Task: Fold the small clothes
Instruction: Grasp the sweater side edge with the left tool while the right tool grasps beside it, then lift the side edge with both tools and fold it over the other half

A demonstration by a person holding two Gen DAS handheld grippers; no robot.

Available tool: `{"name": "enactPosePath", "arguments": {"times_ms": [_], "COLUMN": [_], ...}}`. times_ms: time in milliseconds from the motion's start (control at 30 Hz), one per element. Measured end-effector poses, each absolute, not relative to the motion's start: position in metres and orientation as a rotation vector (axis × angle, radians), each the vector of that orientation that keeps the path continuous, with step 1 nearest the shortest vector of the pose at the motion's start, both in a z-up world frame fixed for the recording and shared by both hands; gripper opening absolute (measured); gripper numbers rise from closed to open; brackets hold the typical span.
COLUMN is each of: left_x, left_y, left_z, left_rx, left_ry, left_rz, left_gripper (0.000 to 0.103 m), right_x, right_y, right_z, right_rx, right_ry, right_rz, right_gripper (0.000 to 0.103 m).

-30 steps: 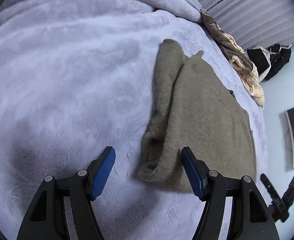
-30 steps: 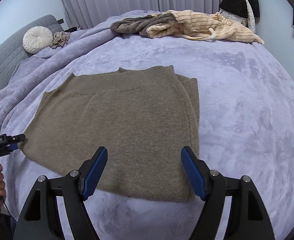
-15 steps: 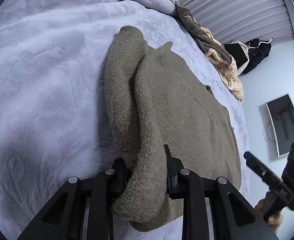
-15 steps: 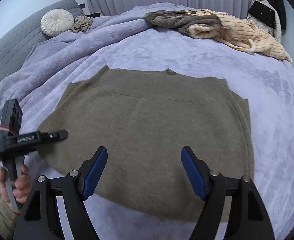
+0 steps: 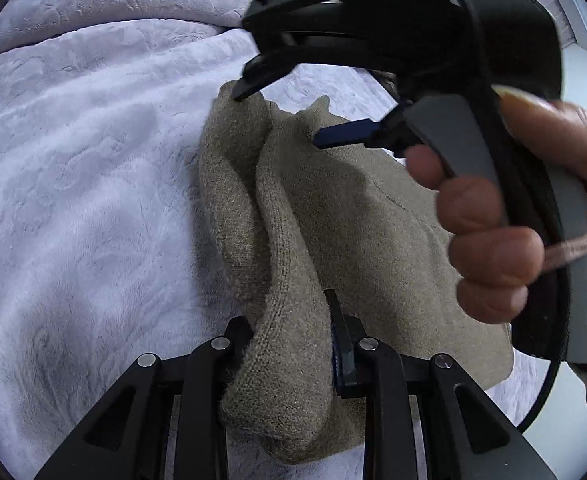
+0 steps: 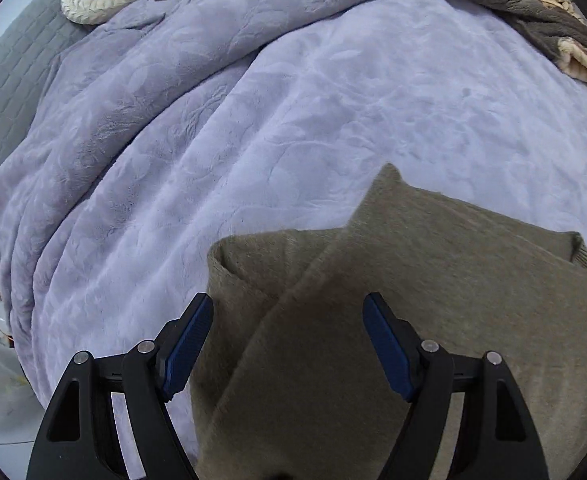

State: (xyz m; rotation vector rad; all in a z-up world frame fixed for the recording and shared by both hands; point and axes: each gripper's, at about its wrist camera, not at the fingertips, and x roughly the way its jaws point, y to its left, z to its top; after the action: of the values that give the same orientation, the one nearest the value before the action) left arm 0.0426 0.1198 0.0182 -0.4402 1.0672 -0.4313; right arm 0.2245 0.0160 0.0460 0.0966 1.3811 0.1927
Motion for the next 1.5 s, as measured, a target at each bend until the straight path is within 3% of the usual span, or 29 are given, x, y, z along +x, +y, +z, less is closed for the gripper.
{"name": "enactPosePath", "arguments": {"times_ms": [67,167,433,533,600,667,1100,1500], "left_x": [0.042,0.042,0.043,0.039,0.037,0.034,0.011,0.002], "left_y": [0.120,0.120,0.123,0.119,0.115,0.109,0.052,0.001], "left_z": [0.019,0.016,0.012,0.017,0.022,0.030,0.081,0.096], "left_rx": [-0.427,-0.426,-0.435,-0.414,-0.406,-0.380,-0.190,-0.046], "left_ry": [1.060,1.062,1.067,1.063,1.060,1.054,1.004,1.016], "left_rz": [-0.431,-0.433,-0.440,-0.434,-0.435,-0.431,-0.424,-0.411], "left_gripper": [0.028,0.028,0.028,0.028,0.027,0.027,0.026,0.025], "right_x": [0.232,0.234,0.230,0.227,0.226,0.223,0.198,0.191], "right_y": [0.033,0.056,0.098,0.097,0.084,0.065,-0.005,-0.052], "right_z": [0.034,0.021,-0.005,0.000,0.007,0.016,0.086,0.123], "right_rx": [0.048,-0.042,-0.299,-0.316,-0.286,-0.234,0.001,0.059], "right_ry": [1.421,1.460,1.512,1.478,1.468,1.462,1.319,1.250], "right_rz": [0.172,0.171,0.131,0.118,0.107,0.132,0.358,0.397], "right_gripper": [0.081,0.099,0.100,0.070,0.034,0.024,0.020,0.020]}}
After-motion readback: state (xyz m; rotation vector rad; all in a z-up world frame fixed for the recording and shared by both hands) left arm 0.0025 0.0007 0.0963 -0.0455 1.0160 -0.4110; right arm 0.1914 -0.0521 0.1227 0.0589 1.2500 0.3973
